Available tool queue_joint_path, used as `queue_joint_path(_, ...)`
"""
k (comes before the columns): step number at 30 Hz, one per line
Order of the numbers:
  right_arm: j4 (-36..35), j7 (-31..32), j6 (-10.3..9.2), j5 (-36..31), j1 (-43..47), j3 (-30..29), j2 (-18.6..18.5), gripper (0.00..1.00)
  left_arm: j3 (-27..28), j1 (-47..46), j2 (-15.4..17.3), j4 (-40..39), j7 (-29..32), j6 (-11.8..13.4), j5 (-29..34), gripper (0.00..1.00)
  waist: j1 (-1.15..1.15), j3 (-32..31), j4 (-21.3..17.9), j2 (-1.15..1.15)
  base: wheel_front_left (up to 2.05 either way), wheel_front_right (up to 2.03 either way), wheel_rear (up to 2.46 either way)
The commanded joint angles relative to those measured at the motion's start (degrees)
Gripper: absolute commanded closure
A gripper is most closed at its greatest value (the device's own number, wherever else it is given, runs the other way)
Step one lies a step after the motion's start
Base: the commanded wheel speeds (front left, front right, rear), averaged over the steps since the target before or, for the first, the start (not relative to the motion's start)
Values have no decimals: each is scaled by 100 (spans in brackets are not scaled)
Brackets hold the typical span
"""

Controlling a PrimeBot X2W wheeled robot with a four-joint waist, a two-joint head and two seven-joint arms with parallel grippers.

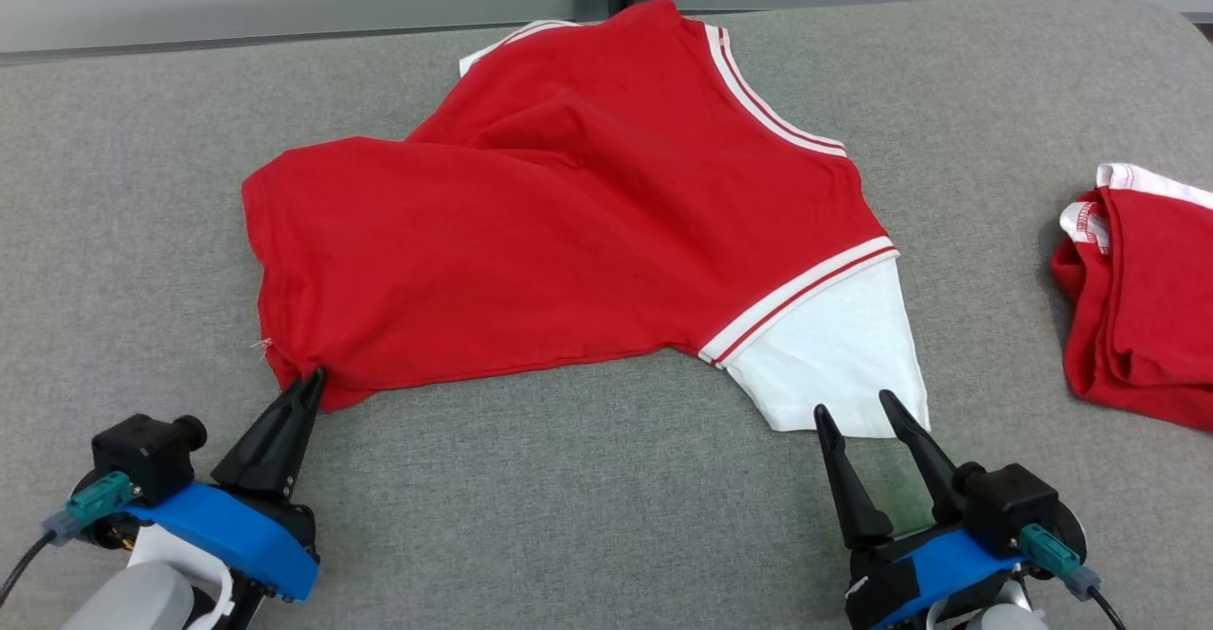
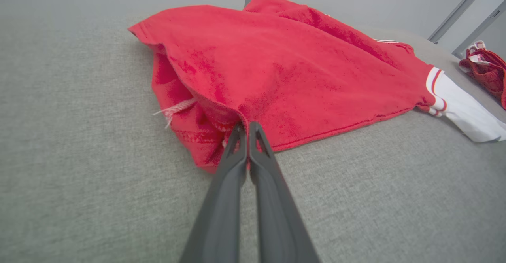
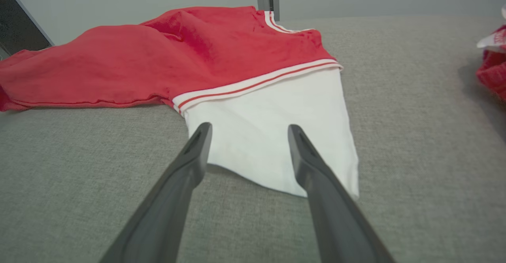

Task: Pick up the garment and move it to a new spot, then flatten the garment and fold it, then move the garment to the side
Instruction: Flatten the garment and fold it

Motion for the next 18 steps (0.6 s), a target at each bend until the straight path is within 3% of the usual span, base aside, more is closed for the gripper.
queue_joint_path(1, 3, -28, 3, 29, -10, -59, -22, 0, 165, 30, 4, -102, -23, -9, 47, 100, 0, -7, 41, 0, 0, 0, 0)
queue_joint_path(8, 191, -28, 3, 147, -78, -387, -22, 0, 672, 243, -74, -559, -23, -9, 213, 100, 0, -65, 357, 0, 0, 0, 0)
queue_joint_path(18, 558, -27, 3, 193, -213, -762, -24, 0, 868, 373, -172, -1023, -23, -9, 359, 100, 0, -219, 713, 0, 0, 0, 0)
